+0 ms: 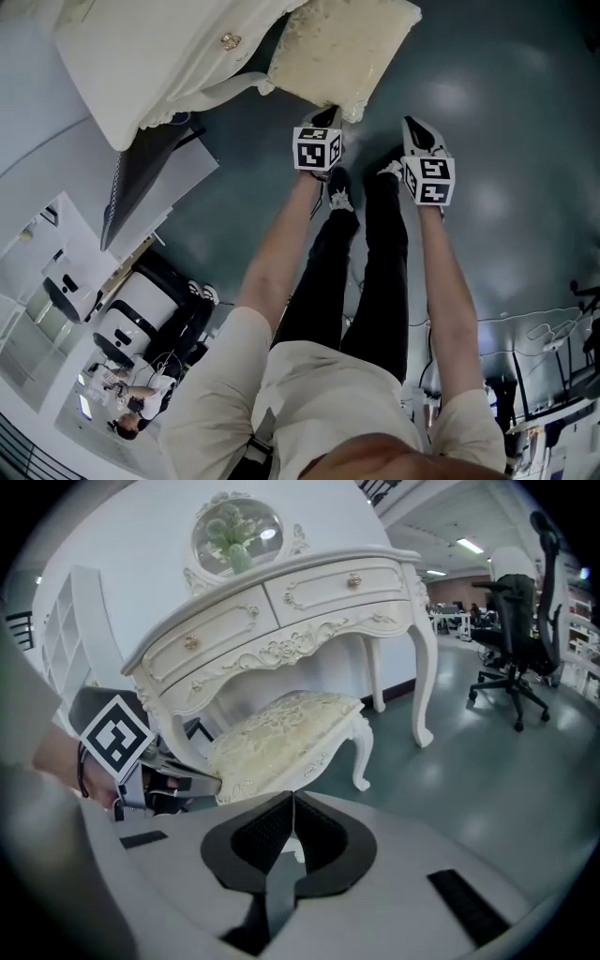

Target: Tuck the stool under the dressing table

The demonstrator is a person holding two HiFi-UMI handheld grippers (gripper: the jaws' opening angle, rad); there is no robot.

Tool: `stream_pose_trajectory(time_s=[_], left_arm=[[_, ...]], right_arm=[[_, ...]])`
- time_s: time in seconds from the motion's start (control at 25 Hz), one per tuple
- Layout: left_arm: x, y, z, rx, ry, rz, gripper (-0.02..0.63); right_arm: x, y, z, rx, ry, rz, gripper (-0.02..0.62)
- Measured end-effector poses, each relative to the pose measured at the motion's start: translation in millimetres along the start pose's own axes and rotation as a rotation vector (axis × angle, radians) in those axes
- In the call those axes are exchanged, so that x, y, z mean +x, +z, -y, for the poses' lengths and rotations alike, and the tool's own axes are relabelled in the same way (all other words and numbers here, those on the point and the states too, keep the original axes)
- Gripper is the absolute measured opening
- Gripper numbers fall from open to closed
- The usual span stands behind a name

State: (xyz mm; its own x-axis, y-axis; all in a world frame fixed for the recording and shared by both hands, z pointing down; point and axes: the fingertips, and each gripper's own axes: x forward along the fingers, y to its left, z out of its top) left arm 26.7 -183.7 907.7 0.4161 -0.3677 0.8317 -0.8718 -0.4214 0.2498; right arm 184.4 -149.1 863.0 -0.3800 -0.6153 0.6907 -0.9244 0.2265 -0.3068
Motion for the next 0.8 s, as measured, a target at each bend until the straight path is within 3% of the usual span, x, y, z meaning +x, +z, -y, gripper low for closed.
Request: stream_pose_trajectory(time_s=[0.4,0.6,0.8], left_arm=[[26.0,26.8,12.4,-0.055,0.015,0.030,0.015],[33.6,45.9,11.7,-0.063,0.060,0.074,0.015],[40.8,66.3,12.2,-0.071,0.056,0.125,0.015]], right_arm=[[-11.2,-6.6,17.3,0.028,-0.007,-0.003,0.044],[-9.9,-10.1,25.6,0.041,0.000,-0.008,0.044],[-14.8,-11.1,37.0,0.048,0.000,-0.013,0.044]])
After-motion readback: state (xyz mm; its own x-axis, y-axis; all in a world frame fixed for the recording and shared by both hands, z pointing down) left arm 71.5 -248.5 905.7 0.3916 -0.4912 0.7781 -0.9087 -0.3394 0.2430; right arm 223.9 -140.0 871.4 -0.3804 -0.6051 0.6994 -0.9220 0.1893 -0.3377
